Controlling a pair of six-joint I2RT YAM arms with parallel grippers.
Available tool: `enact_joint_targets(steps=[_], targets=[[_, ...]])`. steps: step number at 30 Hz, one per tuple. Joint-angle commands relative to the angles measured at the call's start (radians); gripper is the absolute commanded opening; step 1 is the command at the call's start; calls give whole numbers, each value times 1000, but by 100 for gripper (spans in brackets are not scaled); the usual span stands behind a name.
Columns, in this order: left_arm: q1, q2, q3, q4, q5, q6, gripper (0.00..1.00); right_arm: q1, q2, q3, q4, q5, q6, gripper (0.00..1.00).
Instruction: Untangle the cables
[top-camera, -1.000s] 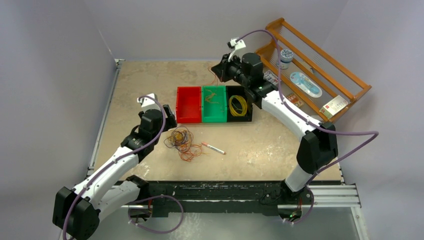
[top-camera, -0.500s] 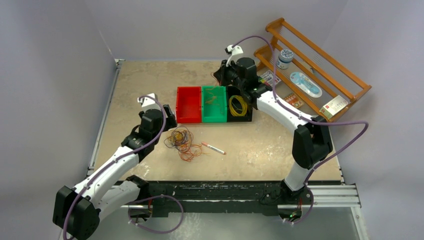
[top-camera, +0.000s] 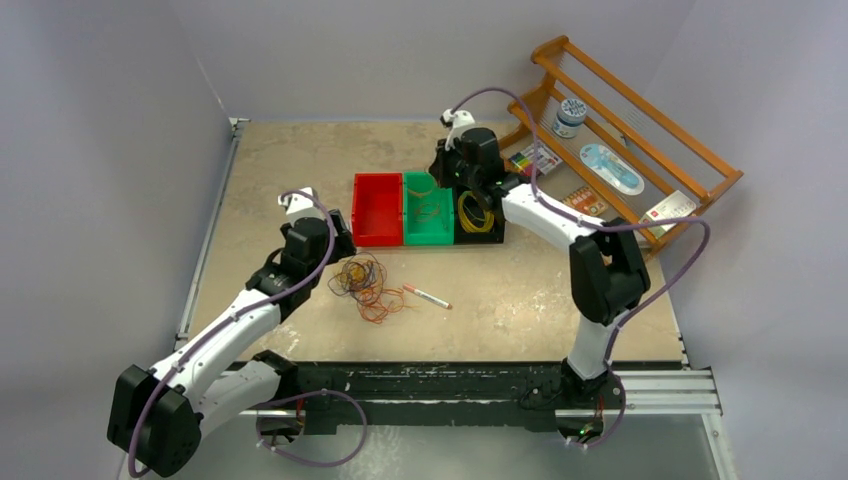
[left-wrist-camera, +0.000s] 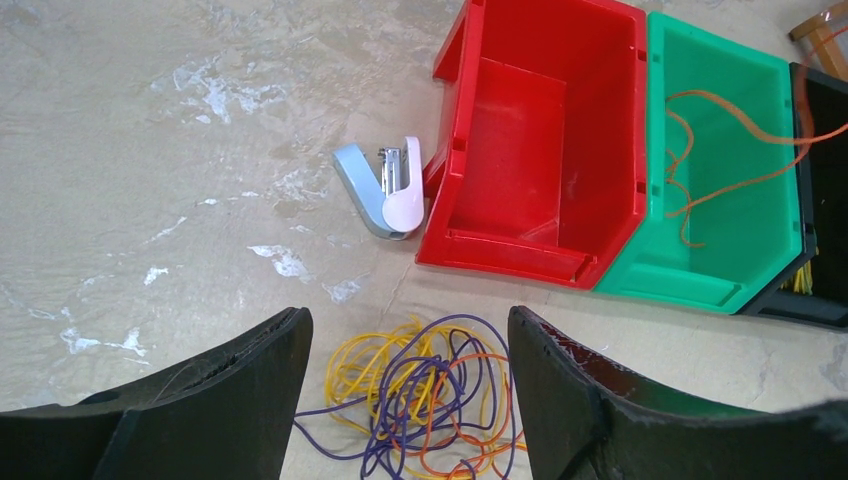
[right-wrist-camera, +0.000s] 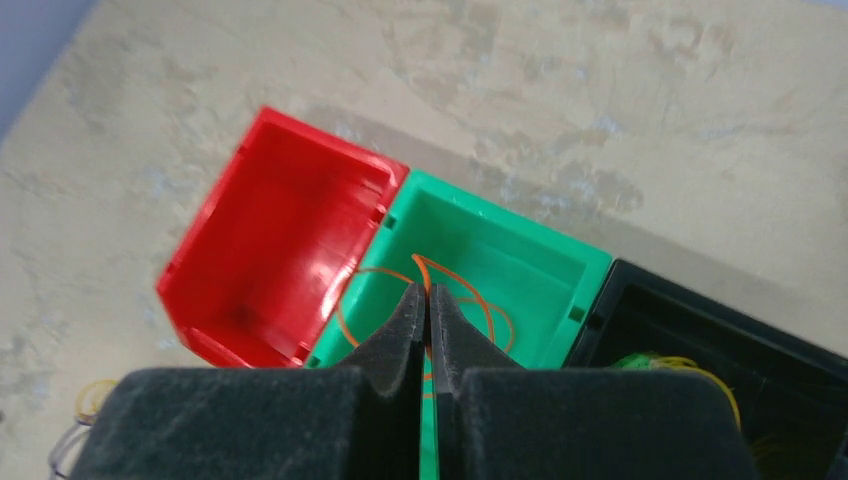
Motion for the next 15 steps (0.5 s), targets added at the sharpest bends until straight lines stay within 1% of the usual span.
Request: enact_joint_targets(steps=[1,10,15], targets=[[5,5,15,16,8,-37,71,-2,69,19,-25,-29,-42,2],[5,18,15,-10,11,-64,72,0,174,41,-25,-55,-48,8],[5,34,18,-12,16,-64,71,5,205,56,-29,-57,-59,11]])
